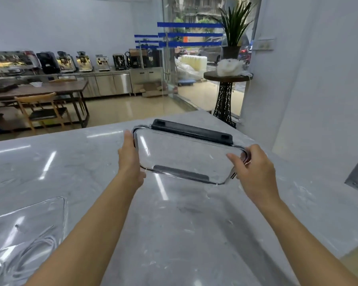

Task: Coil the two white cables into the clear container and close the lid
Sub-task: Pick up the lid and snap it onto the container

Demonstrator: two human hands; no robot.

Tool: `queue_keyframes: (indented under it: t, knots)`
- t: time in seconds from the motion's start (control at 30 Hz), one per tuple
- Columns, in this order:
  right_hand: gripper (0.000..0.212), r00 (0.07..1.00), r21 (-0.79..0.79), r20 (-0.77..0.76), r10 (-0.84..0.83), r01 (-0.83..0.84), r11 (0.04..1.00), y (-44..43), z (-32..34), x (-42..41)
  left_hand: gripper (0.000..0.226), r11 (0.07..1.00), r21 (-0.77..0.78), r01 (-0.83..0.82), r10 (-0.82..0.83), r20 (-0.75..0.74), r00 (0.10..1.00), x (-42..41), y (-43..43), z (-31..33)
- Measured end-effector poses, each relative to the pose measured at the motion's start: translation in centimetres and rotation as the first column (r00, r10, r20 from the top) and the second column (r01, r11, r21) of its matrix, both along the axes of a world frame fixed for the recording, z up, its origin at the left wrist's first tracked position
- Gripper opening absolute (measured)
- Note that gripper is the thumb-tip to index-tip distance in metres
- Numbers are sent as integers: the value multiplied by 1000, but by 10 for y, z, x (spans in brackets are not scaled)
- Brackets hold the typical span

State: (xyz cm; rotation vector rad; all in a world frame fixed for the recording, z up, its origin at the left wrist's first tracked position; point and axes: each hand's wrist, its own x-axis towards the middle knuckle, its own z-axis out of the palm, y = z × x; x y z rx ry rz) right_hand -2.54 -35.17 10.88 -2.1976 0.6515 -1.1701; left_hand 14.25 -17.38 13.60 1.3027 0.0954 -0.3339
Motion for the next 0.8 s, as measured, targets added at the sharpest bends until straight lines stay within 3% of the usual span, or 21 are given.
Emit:
queue_keyframes:
  t: [0.07, 0.17, 0.23, 0.3, 0.4, 0.47, 0.57, 0.7, 0.8]
  knots:
    - [27, 994, -43, 108, 34, -29, 999, 11, 0, 2, 54, 974, -225, 38, -62, -101, 993, -1, 17, 10]
    - [24, 971, -100, 191, 143, -126, 987, 20, -9, 7, 10, 900, -420, 119, -183, -116, 976, 2, 46, 11]
    - [25, 937, -51, 225, 267, -262, 964, 24, -16, 10, 17, 883, -448, 139, -205, -102, 973, 8, 65, 8]
    - [30, 851, 174, 355, 387, -467, 867, 32, -14, 13, 25, 891, -437, 120, -179, -95, 979, 12, 82, 4]
    - [19, 779, 523, 529, 336, -611, 594, 49, -1, 26, 30, 909, -408, 91, -132, -73, 989, 15, 109, 2]
    - [15, 824, 652, 482, 296, -564, 507, 61, 5, 41, 37, 917, -395, 56, -88, -64, 994, 18, 128, -1]
    - [32, 873, 747, 359, 330, -481, 459, 84, 9, 64, 43, 926, -376, 31, -31, 6, 1000, 17, 159, 1]
    - [21, 860, 719, 212, 465, -459, 521, 125, 14, 80, 53, 947, -320, 14, 29, 126, 992, 15, 217, 8]
    - [24, 833, 648, 153, 532, -492, 582, 163, 16, 88, 54, 979, -204, 19, 22, 197, 980, 6, 265, 15]
